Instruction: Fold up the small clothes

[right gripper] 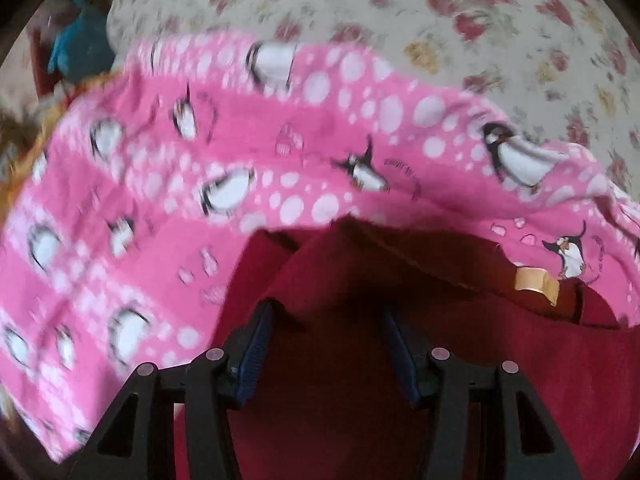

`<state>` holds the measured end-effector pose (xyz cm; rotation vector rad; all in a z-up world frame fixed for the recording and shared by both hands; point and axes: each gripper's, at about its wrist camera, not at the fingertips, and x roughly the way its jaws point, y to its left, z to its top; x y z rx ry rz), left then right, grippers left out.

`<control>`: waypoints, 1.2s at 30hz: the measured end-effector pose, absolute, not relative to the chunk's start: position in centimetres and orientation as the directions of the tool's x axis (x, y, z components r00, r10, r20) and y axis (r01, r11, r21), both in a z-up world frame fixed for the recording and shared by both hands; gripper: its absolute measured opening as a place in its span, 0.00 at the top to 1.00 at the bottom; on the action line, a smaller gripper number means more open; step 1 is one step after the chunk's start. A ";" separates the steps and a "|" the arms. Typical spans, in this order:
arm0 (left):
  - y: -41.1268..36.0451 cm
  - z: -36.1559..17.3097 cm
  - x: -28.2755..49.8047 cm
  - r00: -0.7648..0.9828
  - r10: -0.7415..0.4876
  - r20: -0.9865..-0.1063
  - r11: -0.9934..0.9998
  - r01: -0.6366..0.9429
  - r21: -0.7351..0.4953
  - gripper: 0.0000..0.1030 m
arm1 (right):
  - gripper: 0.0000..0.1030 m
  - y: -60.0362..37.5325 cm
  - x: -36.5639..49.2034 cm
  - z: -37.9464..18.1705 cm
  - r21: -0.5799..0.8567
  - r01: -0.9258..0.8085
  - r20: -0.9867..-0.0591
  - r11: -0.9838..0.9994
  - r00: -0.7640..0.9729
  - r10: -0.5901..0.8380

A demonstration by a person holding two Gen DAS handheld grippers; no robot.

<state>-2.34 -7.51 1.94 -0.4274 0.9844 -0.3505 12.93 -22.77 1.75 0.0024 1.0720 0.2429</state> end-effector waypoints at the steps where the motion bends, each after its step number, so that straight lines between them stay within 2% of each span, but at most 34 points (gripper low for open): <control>1: -7.6 1.9 -2.3 0.510 -0.468 -0.722 0.864 0.091 -0.495 0.35 | 0.48 -23.2 12.9 2.7 0.139 -0.187 -0.850 0.972 0.481 0.214; 3: -7.6 2.0 -2.3 0.510 -0.465 -0.724 0.866 0.091 -0.492 0.35 | 0.38 -23.5 13.2 4.1 0.139 -0.195 -0.822 0.971 0.524 0.223; 4: -7.6 2.0 -2.3 0.511 -0.468 -0.721 0.864 0.092 -0.495 0.35 | 0.28 -23.2 13.6 4.4 0.135 -0.216 -0.817 0.967 0.528 0.232; 8: -7.2 1.9 -2.4 0.505 -0.488 -0.712 0.851 0.092 -0.517 0.35 | 0.27 -19.8 15.9 3.0 0.088 -0.365 -0.870 0.927 0.425 0.250; 11: -6.9 1.9 -2.4 0.502 -0.497 -0.708 0.843 0.086 -0.531 0.35 | 0.76 -18.0 16.0 1.3 -0.034 -0.440 -0.901 0.897 0.402 0.163; 13: -6.9 1.9 -2.4 0.502 -0.498 -0.708 0.842 0.083 -0.533 0.35 | 0.87 -17.5 15.7 1.6 -0.067 -0.468 -0.889 0.881 0.428 0.160; 15: -7.0 1.9 -2.1 0.503 -0.492 -0.710 0.846 0.083 -0.527 0.35 | 0.96 -17.7 16.0 2.3 -0.086 -0.437 -0.865 0.895 0.479 0.151; 17: -7.1 1.9 -2.1 0.504 -0.489 -0.712 0.849 0.086 -0.522 0.35 | 1.00 -18.0 17.0 2.3 -0.109 -0.356 -0.849 0.928 0.518 0.099; 20: -6.9 1.9 -2.0 0.501 -0.497 -0.709 0.843 0.085 -0.531 0.35 | 1.00 -17.3 17.5 1.0 -0.036 -0.367 -0.878 0.929 0.456 0.146; 22: -7.0 1.9 -1.8 0.501 -0.495 -0.710 0.844 0.083 -0.530 0.35 | 1.00 -17.4 16.7 1.7 -0.021 -0.354 -0.867 0.935 0.473 0.159; 23: -7.1 1.9 -1.8 0.500 -0.492 -0.713 0.846 0.082 -0.527 0.35 | 0.99 -17.7 16.3 2.2 -0.006 -0.348 -0.863 0.938 0.476 0.171; 25: -7.3 1.9 -1.8 0.500 -0.485 -0.718 0.852 0.086 -0.516 0.35 | 0.91 -18.8 15.1 3.6 0.030 -0.336 -0.856 0.942 0.477 0.197; 27: -7.4 1.8 -1.7 0.500 -0.482 -0.719 0.856 0.092 -0.509 0.33 | 0.51 -20.4 13.6 4.7 0.067 -0.321 -0.850 0.945 0.477 0.222; 28: -7.5 1.8 -1.6 0.501 -0.481 -0.719 0.857 0.095 -0.507 0.31 | 0.47 -21.5 12.8 5.2 0.077 -0.300 -0.850 0.951 0.478 0.220; 32: -8.2 1.9 -1.8 0.507 -0.463 -0.727 0.873 0.121 -0.472 0.25 | 0.47 -25.1 9.8 7.8 0.139 -0.229 -0.844 0.964 0.482 0.236; 36: -8.7 2.0 -2.3 0.525 -0.429 -0.735 0.894 0.132 -0.428 0.25 | 0.47 -29.6 5.8 14.9 0.133 -0.174 -0.784 0.976 0.583 0.211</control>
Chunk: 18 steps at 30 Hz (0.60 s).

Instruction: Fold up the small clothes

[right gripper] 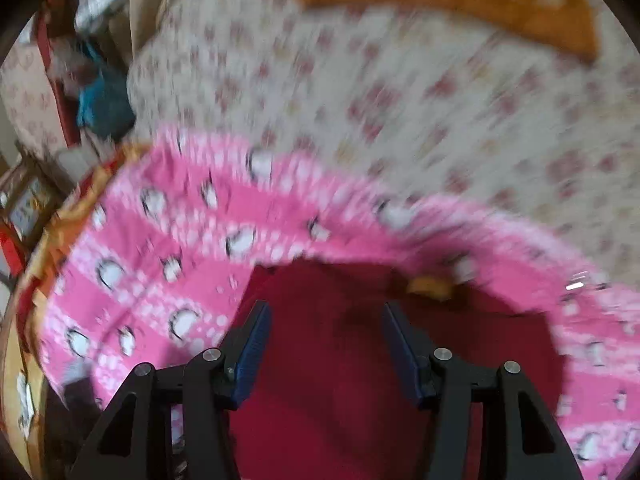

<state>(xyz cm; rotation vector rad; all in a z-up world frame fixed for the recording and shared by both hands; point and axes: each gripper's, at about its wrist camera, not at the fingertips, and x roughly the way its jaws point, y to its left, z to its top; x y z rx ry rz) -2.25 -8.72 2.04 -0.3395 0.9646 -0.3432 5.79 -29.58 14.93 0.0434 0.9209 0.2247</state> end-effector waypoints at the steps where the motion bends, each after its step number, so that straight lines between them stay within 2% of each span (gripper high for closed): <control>1: -8.7 2.0 -2.4 0.531 -0.423 -0.734 0.897 0.129 -0.424 0.25 | 0.47 -30.6 4.8 17.7 0.129 -0.160 -0.757 0.979 0.622 0.201; 2: -8.7 2.0 -2.6 0.534 -0.420 -0.733 0.898 0.128 -0.422 0.25 | 0.46 -31.4 3.9 20.5 0.122 -0.147 -0.729 0.982 0.657 0.189; 4: -8.8 2.1 -2.9 0.537 -0.415 -0.734 0.901 0.129 -0.415 0.25 | 0.39 -32.3 2.8 24.9 0.101 -0.130 -0.688 0.986 0.707 0.163; 5: -8.7 2.1 -2.9 0.537 -0.415 -0.734 0.901 0.132 -0.413 0.25 | 0.32 -32.9 2.0 28.0 0.088 -0.111 -0.656 0.990 0.742 0.141; 10: -8.8 2.1 -3.0 0.537 -0.409 -0.738 0.904 0.130 -0.407 0.25 | 0.29 -35.0 -1.7 38.8 0.085 -0.022 -0.485 0.996 0.873 0.061; 12: -9.0 2.2 -3.0 0.537 -0.399 -0.743 0.909 0.127 -0.396 0.25 | 0.24 -35.9 -3.2 42.4 0.110 0.015 -0.424 0.994 0.905 0.034; 15: -8.9 2.2 -2.9 0.531 -0.400 -0.747 0.909 0.125 -0.397 0.25 | 0.15 -36.7 -4.8 46.1 0.154 0.043 -0.366 0.987 0.930 0.017; 18: -8.7 2.3 -2.8 0.521 -0.410 -0.748 0.903 0.120 -0.412 0.25 | 0.15 -37.0 -5.7 47.9 0.153 0.069 -0.345 0.986 0.939 -0.012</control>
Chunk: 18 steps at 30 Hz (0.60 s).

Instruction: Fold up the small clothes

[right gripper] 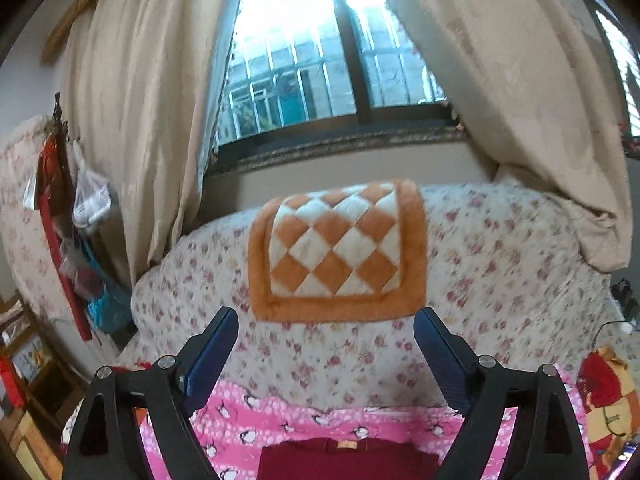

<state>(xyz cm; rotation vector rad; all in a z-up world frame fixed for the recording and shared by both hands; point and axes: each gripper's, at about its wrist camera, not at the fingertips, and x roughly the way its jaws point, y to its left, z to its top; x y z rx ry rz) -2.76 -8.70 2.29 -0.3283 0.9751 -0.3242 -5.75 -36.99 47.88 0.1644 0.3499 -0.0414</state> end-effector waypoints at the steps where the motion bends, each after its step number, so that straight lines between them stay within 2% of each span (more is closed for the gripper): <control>1: -8.6 2.3 -2.7 0.518 -0.414 -0.749 0.901 0.117 -0.417 0.25 | 0.14 -36.9 -5.9 47.8 0.155 0.070 -0.344 0.985 0.939 -0.013; 6: -8.6 2.3 -2.7 0.518 -0.418 -0.747 0.899 0.115 -0.423 0.25 | 0.14 -36.0 -3.9 42.8 0.129 0.040 -0.431 0.991 0.902 0.020; 9: -8.6 2.3 -2.6 0.517 -0.416 -0.748 0.900 0.115 -0.421 0.25 | 0.14 -34.8 -1.0 36.0 0.132 -0.014 -0.563 0.991 0.822 0.086; 15: -8.4 2.0 -2.6 0.518 -0.430 -0.739 0.893 0.119 -0.435 0.25 | 0.14 -29.7 3.8 19.9 0.024 -0.132 -0.780 0.991 0.618 0.101; 16: -8.5 2.0 -2.5 0.519 -0.431 -0.738 0.892 0.124 -0.434 0.25 | 0.15 -28.5 4.5 16.7 0.024 -0.161 -0.814 0.987 0.570 0.113; 18: -8.4 1.9 -2.4 0.522 -0.440 -0.731 0.888 0.132 -0.440 0.25 | 0.28 -26.6 5.4 11.9 0.025 -0.209 -0.858 0.978 0.497 0.128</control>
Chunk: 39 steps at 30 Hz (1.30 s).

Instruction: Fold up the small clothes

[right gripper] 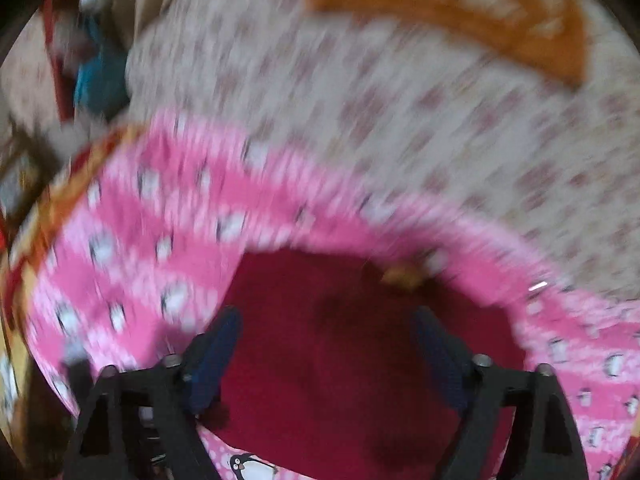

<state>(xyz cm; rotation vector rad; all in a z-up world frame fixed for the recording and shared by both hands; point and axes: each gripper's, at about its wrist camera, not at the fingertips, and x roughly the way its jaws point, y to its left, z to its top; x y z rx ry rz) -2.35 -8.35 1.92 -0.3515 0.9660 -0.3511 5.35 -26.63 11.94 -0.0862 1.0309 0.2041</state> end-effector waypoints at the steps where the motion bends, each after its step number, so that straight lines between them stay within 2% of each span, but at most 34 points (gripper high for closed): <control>1: -8.2 1.8 -2.3 0.525 -0.446 -0.725 0.884 0.132 -0.448 0.24 | 0.31 -25.5 5.7 9.7 0.019 -0.238 -0.878 0.971 0.461 0.130; 5: -8.0 1.9 -2.2 0.529 -0.458 -0.714 0.875 0.127 -0.467 0.24 | 0.34 -21.9 6.7 3.4 -0.030 -0.319 -0.913 0.947 0.395 0.105; 8: -7.7 1.8 -2.1 0.531 -0.470 -0.705 0.865 0.119 -0.488 0.24 | 0.34 -21.8 8.3 1.4 0.009 -0.282 -0.922 0.959 0.370 0.117; 12: -7.5 1.8 -2.0 0.529 -0.483 -0.698 0.854 0.107 -0.509 0.24 | 0.34 -24.6 9.8 3.1 0.096 -0.183 -0.907 0.978 0.389 0.162; 16: -7.8 1.9 -2.0 0.533 -0.466 -0.706 0.866 0.114 -0.486 0.24 | 0.33 -25.3 9.5 4.1 0.116 -0.185 -0.901 0.976 0.394 0.182; 31: -7.8 1.8 -2.0 0.534 -0.456 -0.712 0.875 0.122 -0.468 0.24 | 0.33 -20.9 11.5 0.9 0.030 -0.213 -0.908 0.977 0.403 0.116; 39: -7.9 1.8 -1.9 0.533 -0.457 -0.712 0.875 0.124 -0.468 0.24 | 0.33 -20.9 12.1 1.3 0.052 -0.181 -0.913 0.982 0.390 0.121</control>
